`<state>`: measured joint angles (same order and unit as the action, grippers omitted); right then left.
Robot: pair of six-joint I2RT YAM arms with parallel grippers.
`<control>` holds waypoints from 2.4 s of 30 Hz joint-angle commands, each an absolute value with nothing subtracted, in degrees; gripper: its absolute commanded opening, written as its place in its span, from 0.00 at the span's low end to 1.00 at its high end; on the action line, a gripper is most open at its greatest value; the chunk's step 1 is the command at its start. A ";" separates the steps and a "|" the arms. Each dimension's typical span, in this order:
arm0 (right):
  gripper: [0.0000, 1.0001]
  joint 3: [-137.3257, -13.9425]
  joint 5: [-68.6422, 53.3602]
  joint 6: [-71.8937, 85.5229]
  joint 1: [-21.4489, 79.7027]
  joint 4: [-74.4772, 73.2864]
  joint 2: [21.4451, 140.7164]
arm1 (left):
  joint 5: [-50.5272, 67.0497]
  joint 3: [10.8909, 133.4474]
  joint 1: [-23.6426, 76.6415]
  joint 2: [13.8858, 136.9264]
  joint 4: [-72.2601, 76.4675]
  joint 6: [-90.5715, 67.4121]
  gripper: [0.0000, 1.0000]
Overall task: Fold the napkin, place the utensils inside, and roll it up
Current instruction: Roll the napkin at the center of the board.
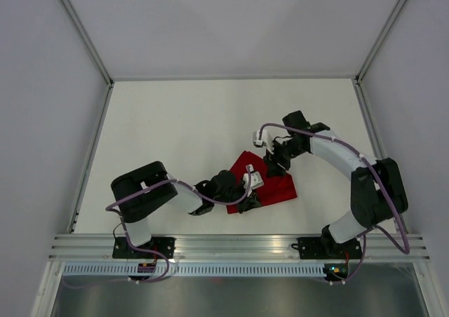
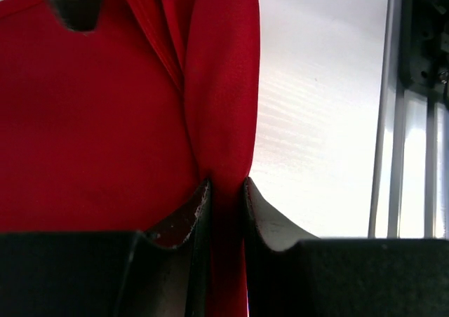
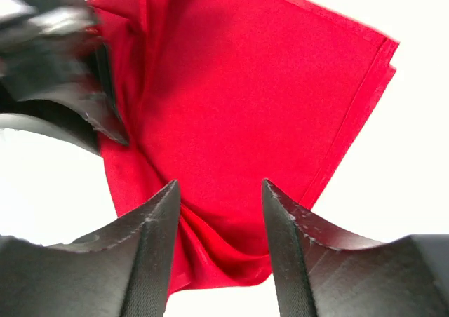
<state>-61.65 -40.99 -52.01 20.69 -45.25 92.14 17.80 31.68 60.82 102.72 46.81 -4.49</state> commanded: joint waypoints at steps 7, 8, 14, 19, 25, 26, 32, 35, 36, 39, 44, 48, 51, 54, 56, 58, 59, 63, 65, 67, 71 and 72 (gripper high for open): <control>0.61 -43.44 -38.94 -56.59 20.92 -36.04 73.22 | 32.60 36.73 56.25 109.07 32.88 -13.62 0.02; 0.62 -42.37 -38.41 -58.08 21.09 -35.77 72.34 | 33.04 37.78 55.81 109.42 31.48 -13.97 0.02; 0.63 -35.95 -37.79 -59.59 22.94 -32.44 68.65 | 36.03 40.69 53.88 111.79 27.60 -16.34 0.02; 0.63 -31.56 -37.44 -59.67 23.47 -28.74 67.41 | 37.61 42.36 52.91 113.20 25.85 -18.02 0.02; 0.63 -27.52 -35.61 -57.14 26.97 -24.53 64.69 | 39.02 44.82 52.56 114.87 22.59 -18.37 0.02; 0.63 -27.25 -35.25 -56.69 27.59 -23.39 64.43 | 39.11 45.26 52.56 115.22 22.33 -18.80 0.02; 0.54 -26.02 -34.19 -55.28 31.29 -21.89 65.91 | 39.55 46.76 52.21 115.93 21.10 -19.69 0.02; 0.43 -25.75 -33.58 -55.11 31.38 -21.10 67.32 | 39.29 47.37 51.86 115.75 20.31 -20.39 0.02; 0.34 -25.66 -33.49 -55.02 31.38 -20.92 67.50 | 39.20 47.55 51.59 115.66 20.30 -20.65 0.03; 0.18 -25.66 -33.05 -54.58 31.38 -20.83 68.90 | 38.93 47.81 50.89 114.09 21.17 -22.58 0.12; 0.06 -25.93 -33.13 -54.05 30.68 -20.74 70.75 | 37.10 46.15 49.75 109.43 26.61 -27.77 0.25; 0.02 -27.94 -36.03 -55.63 28.66 -22.75 74.26 | 34.55 44.04 48.87 104.51 30.40 -30.67 0.31; 0.01 -30.58 -37.79 -56.95 26.64 -25.74 77.86 | 33.22 42.54 48.78 100.73 31.55 -30.94 0.35; 0.01 -34.00 -39.71 -59.58 25.49 -30.91 82.52 | 31.91 41.06 48.78 97.30 32.77 -30.94 0.36; 0.01 -36.90 -40.69 -61.87 24.44 -33.47 86.30 | 29.11 39.47 48.78 94.15 34.27 -31.02 0.36; 0.01 -40.14 -42.61 -64.58 23.73 -37.42 90.15 | 26.56 36.24 48.78 91.60 37.15 -30.76 0.37; 0.00 -41.12 -43.24 -65.56 22.43 -38.75 91.48 | 24.19 34.82 48.78 90.28 38.40 -30.76 0.37; 0.01 -46.13 -45.70 -70.04 19.87 -46.38 97.98 | 17.07 30.33 50.00 83.08 36.67 -24.21 0.38; 0.01 -49.38 -47.19 -72.67 18.73 -49.21 102.03 | 9.37 28.75 53.76 80.61 35.34 -15.79 0.38; 0.00 -52.54 -47.98 -74.52 17.85 -53.51 105.71 | 3.63 26.90 56.94 78.32 35.24 -10.22 0.39; 0.01 -56.68 -49.48 -77.34 16.00 -58.26 110.47 | -6.31 25.93 64.23 79.01 36.20 4.08 0.50; 0.00 -57.39 -49.57 -78.21 15.65 -59.66 111.87 | -6.76 26.36 65.20 79.80 35.78 6.13 0.51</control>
